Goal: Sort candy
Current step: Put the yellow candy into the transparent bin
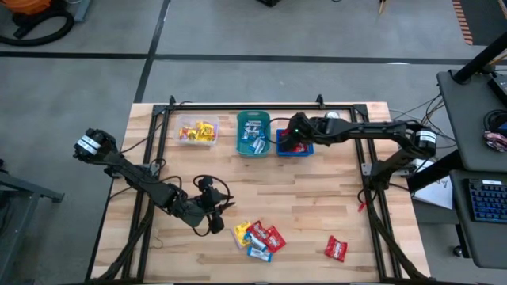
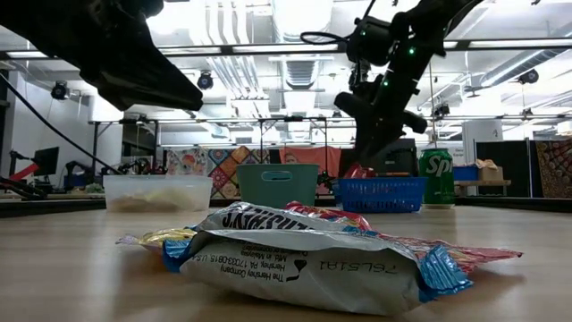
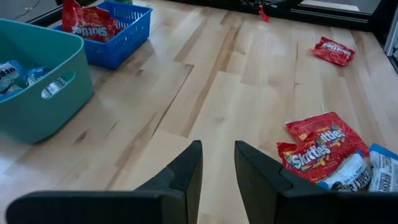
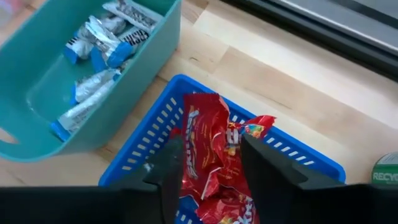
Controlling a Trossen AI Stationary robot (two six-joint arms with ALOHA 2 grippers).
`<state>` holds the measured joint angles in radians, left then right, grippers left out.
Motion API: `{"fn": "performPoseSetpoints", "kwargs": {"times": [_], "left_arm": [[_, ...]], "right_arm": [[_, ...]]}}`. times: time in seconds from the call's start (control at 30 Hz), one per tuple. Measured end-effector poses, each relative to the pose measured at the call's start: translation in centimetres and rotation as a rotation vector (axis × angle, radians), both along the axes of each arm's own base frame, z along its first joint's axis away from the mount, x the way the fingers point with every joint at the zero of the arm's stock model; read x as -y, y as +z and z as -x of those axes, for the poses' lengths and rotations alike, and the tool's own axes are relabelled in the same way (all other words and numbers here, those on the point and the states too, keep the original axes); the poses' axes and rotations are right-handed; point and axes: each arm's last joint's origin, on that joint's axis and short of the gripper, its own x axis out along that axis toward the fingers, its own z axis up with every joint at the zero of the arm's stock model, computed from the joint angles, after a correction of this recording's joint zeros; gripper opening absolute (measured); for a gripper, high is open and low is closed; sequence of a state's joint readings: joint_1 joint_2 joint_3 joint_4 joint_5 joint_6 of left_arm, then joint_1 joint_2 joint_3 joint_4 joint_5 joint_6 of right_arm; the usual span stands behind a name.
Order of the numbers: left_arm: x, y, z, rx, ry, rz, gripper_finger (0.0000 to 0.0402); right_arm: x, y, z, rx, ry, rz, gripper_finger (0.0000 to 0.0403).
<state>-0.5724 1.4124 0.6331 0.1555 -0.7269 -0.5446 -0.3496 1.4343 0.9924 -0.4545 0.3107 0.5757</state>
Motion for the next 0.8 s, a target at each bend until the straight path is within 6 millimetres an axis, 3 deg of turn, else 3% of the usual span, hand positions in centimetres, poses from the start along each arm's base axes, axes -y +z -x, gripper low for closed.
{"fn": "performPoseSetpoints", "kwargs": {"times": [0.17, 0.33, 0.6, 0.8], "left_arm": [[0.0, 0.0, 0.0, 0.011, 0.019, 0.039, 0.0078], [0.4, -0.1, -0.5, 0.050, 0.007, 0.055, 0.0078], [1.5, -1.8, -1.8, 0.010, -0.091, 0.066, 0.0105], [2.2, -2.7, -2.1, -0.067, -0.241, 0.086, 0.0143]], "right_arm": [[-0.5, 1.3, 0.4, 0.037, 0.018, 0.004, 0.0174], [-2.2, 3.2, 0.6, 0.099, 0.099, 0.017, 0.0185], [-6.9, 5.6, 1.0, 0.176, 0.308, 0.039, 0.0180], [-10.8, 6.0, 1.0, 0.193, 0.474, 0.017, 0.0178]]}}
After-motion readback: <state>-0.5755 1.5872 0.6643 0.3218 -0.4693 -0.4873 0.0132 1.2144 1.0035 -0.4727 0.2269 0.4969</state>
